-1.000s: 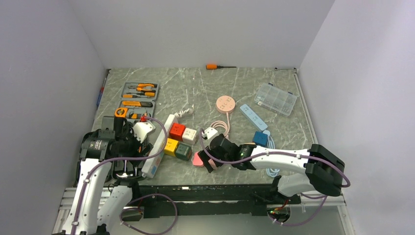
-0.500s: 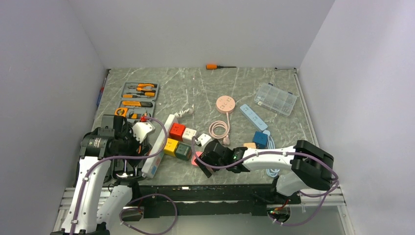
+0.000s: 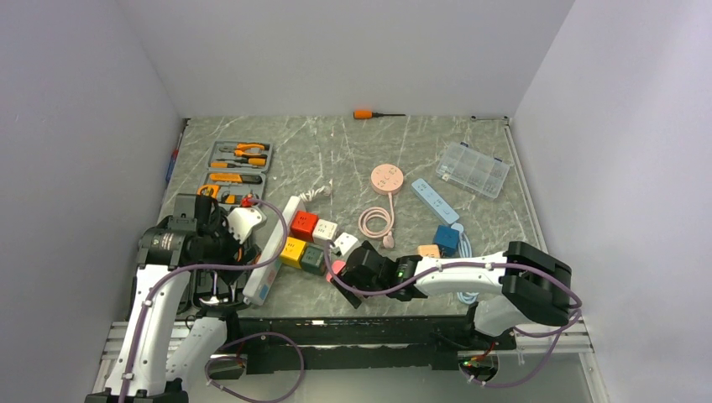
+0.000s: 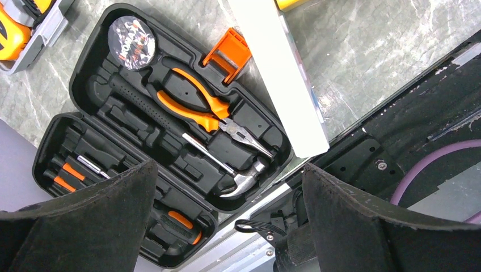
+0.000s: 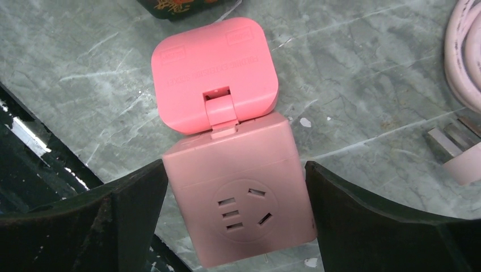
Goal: Pull the plug off the socket
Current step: Remove the plug from the socket.
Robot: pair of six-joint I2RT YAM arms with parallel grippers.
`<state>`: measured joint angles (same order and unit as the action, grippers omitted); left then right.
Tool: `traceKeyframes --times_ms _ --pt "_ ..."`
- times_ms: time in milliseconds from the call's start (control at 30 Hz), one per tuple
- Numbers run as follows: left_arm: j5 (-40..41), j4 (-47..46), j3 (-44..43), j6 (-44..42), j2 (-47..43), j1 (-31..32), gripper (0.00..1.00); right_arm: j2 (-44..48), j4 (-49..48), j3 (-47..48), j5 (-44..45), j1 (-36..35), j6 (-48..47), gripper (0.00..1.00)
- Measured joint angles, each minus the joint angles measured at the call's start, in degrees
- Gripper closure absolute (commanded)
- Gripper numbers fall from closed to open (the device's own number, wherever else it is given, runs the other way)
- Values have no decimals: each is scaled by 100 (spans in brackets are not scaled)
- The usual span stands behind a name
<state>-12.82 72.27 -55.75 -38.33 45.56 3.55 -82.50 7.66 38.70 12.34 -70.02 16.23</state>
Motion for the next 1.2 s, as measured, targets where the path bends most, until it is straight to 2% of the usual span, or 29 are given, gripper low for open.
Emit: traceKeyframes --times_ms 133,300,467,600,900,1200 --pt "-57 -7 -2 0 44 0 1 -24 -22 26 96 0 -55 25" --pt "-236 -4 -83 -2 181 0 1 -199 -120 46 111 -2 -74 49" --pt "-667 -92 -219 -168 164 2 1 -247 -173 74 107 -7 -66 75" --pt "-981 -216 -219 -516 -103 116 1 -240 -122 96 105 -4 -63 100" --pt "-1115 -636 -72 -1373 -511 1038 1 507 334 101 -42 57 -57 100" --pt "-785 -1552 33 -1434 -579 2127 1 1727 669 111 -529 444 7 100"
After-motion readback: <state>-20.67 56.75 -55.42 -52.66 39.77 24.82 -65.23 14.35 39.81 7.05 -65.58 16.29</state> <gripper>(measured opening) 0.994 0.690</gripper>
